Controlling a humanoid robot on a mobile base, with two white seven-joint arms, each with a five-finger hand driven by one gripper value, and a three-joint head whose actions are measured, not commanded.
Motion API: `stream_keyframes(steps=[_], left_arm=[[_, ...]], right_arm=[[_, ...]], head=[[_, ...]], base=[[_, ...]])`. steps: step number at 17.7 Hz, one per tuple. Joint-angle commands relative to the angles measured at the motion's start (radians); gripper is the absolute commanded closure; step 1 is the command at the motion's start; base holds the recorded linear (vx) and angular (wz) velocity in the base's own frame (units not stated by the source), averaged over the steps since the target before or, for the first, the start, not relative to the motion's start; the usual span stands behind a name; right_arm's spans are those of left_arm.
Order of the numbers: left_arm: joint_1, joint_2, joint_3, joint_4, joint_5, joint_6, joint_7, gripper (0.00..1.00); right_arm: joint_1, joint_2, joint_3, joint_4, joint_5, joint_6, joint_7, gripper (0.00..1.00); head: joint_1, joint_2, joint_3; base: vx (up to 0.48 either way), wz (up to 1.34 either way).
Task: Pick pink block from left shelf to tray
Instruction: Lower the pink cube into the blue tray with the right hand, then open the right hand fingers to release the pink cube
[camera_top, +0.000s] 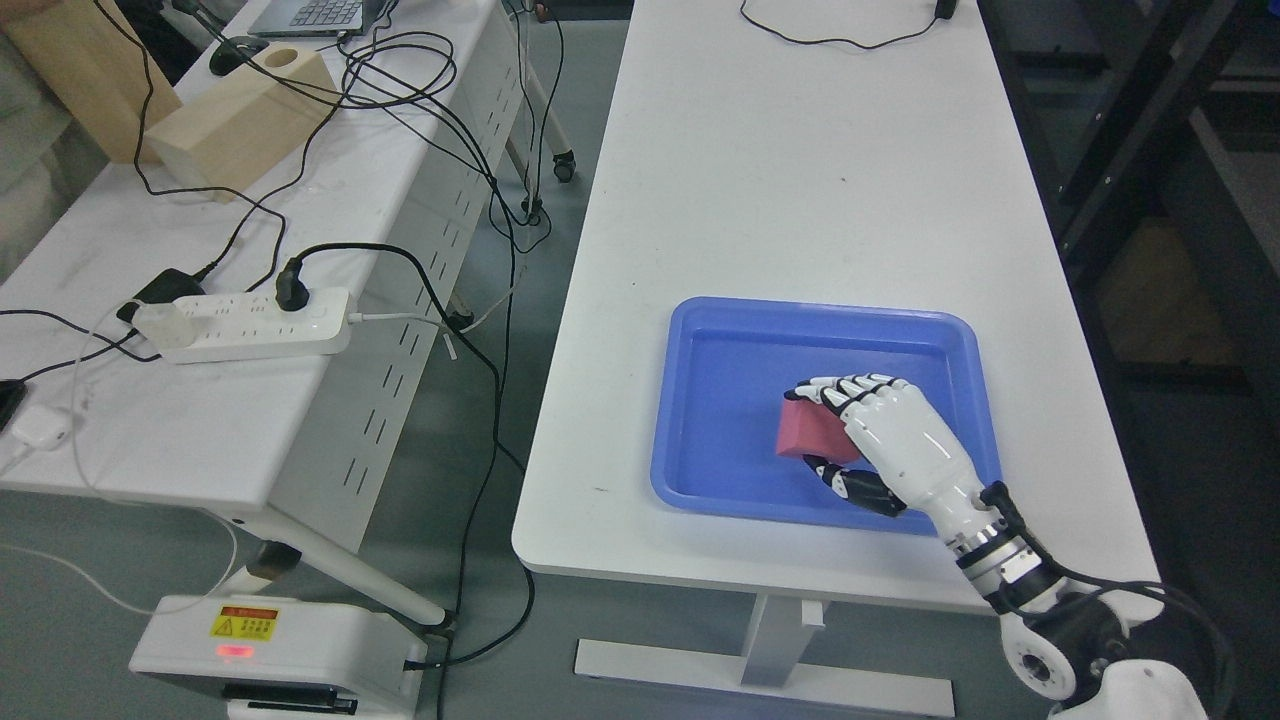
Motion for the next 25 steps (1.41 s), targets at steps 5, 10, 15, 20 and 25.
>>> stream_keyframes(steps=[5,10,15,20,25], left_arm=[[0.02,0.017,0.0,-0.017,0.0,-0.001,0.001,0.0],[0.02,0.017,0.0,-0.017,0.0,-0.001,0.001,0.0],[0.02,0.017,0.0,-0.017,0.0,-0.001,0.001,0.0],[0.02,0.017,0.0,-0.017,0.0,-0.001,0.001,0.0],[0.02,0.017,0.0,-0.017,0.0,-0.001,0.001,0.0]], right_arm=[[0.001,0.028,0.04,-0.001,0.003,0.008,0.006,0.88],[0.004,0.028,0.04,-0.001,0.003,0.031,0.007,0.71],[0.006,0.028,0.04,-0.001,0.001,0.031,0.006,0.65],[0.01,0.029,0.04,-0.001,-0.002,0.044,0.006,0.55],[0.01,0.032,0.04,-0.001,-0.002,0.054,0.006,0.5]], head=[[0.0,0.0,0.0],[0.0,0.0,0.0],[0.0,0.0,0.0],[0.0,0.0,0.0],[0.0,0.0,0.0]], base=[[0.026,0.0],[0.012,0.0],[0.0,0.0],[0.0,0.0],[0.0,0.0]])
